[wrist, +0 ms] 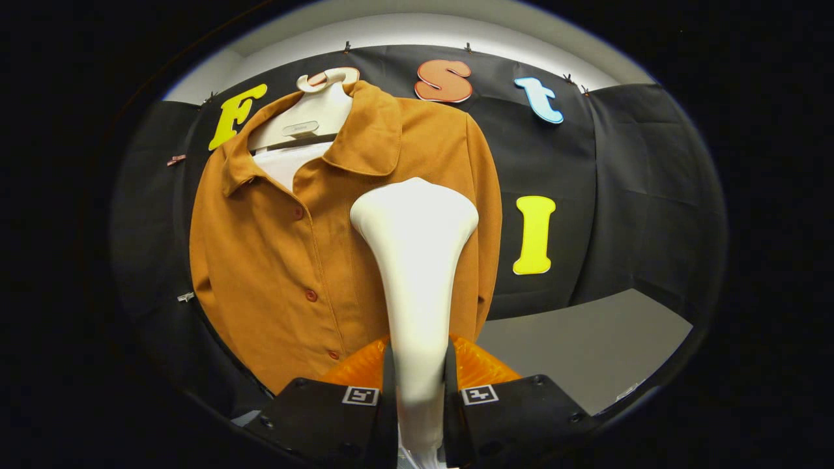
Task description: Iron the clothes twice with a garment steamer, once on the left side and once on the right side.
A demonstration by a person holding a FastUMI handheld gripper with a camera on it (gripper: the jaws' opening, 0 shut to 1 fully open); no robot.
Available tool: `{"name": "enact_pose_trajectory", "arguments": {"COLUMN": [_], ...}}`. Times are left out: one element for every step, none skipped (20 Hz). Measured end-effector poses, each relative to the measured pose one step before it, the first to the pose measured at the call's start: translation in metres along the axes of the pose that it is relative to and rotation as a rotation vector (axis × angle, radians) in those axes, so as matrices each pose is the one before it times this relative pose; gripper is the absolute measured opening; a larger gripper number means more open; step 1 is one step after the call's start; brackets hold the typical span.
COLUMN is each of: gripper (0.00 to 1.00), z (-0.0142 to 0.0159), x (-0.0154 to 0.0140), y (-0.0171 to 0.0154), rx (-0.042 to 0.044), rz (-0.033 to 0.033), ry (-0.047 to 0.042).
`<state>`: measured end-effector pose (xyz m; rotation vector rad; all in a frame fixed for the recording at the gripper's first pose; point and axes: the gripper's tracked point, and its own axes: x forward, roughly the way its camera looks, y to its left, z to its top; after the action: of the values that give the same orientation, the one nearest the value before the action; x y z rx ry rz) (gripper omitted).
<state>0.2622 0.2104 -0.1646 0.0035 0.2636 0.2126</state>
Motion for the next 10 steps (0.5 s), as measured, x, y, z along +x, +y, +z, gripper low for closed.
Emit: {"name": "enact_pose_trajectory", "arguments": {"gripper": [0.31, 0.31, 0.31, 0.31, 0.31, 0.31, 0.31, 0.31, 0.31, 0.31], "z": [-0.00459, -0.00565, -0.00594, -0.00655, -0.00668, -0.00793, -0.00810, -0.00834, -0.00919, -0.00877], "x": [0.00254, 0.00233, 0.00128, 0.00030, 0.00025, 0.00086, 0.00062, 0.00009, -0.00039, 0.00004], "y": [-0.00014, 0.00222, 0.00158, 0.00017, 0.00078, 0.00067, -0.00034, -0.00029, -0.00008, 0.00020], "rx": [-0.00564, -0.00175, -0.00024, 0.00056, 0.00030, 0.00002, 0.00103, 0.00070, 0.00220, 0.00297], "rz": [-0.00200, 0.00118, 0.00165, 0.00121, 0.00090, 0.00235, 0.00122, 0.00088, 0.00068, -0.00111], "ry": [0.00332, 0.00728, 0.00989, 0.00958, 0.01262, 0.01375, 0.01417, 0.01570, 0.01462, 0.01397]}}
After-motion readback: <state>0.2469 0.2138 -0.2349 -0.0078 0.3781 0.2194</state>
